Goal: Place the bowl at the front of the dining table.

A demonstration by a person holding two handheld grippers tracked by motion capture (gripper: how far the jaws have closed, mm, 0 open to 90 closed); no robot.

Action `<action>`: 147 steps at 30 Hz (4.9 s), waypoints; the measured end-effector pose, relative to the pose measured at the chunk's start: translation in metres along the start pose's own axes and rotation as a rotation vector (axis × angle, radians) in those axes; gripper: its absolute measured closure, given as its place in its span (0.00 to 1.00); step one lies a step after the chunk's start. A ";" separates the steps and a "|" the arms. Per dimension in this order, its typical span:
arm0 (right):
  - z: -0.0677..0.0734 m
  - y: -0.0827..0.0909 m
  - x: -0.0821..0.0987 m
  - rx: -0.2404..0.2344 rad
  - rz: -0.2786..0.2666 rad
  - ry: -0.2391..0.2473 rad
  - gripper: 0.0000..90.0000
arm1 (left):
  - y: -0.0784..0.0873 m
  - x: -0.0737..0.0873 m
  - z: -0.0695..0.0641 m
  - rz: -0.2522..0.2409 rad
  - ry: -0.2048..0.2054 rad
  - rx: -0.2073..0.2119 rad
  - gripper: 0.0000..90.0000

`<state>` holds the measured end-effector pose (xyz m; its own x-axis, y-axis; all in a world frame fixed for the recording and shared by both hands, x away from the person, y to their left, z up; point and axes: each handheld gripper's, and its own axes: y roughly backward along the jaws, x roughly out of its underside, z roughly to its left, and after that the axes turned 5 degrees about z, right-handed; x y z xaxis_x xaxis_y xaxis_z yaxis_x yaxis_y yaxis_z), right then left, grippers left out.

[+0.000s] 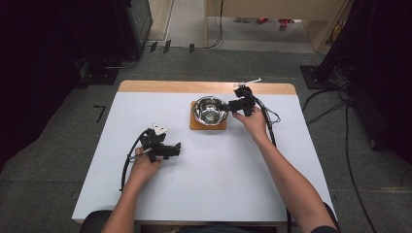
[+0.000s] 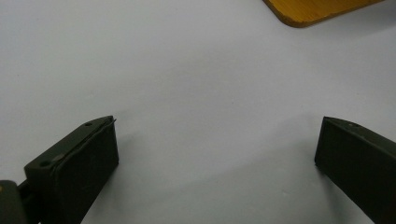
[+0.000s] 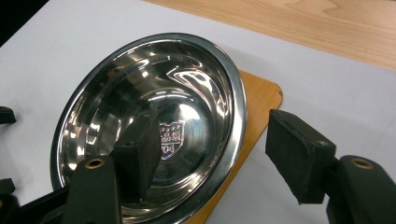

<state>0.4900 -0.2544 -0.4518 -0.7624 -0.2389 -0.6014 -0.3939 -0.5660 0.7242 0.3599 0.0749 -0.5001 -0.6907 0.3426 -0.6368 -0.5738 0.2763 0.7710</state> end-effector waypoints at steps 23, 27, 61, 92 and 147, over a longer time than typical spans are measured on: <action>0.012 0.015 0.009 0.020 -0.021 0.040 0.40 | 0.000 0.000 0.000 0.001 0.000 0.000 0.00; 0.013 0.016 0.011 0.022 -0.020 0.047 0.40 | 0.000 0.000 0.000 0.001 0.000 0.000 0.00; 0.034 0.034 0.042 0.058 -0.038 0.084 0.40 | 0.000 0.000 0.000 0.000 0.000 0.000 0.00; 0.048 0.041 0.081 0.062 -0.039 0.129 0.41 | 0.000 0.000 0.000 0.000 0.000 0.001 0.00; 0.043 0.005 0.116 0.171 -0.017 0.293 0.13 | 0.000 0.000 0.000 0.000 0.000 0.001 0.00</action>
<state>0.3778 -0.2511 -0.5030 -0.5847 -0.4617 -0.6670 -0.5046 -0.4368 0.7447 0.3600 0.0748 -0.5001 -0.6907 0.3431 -0.6365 -0.5733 0.2767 0.7712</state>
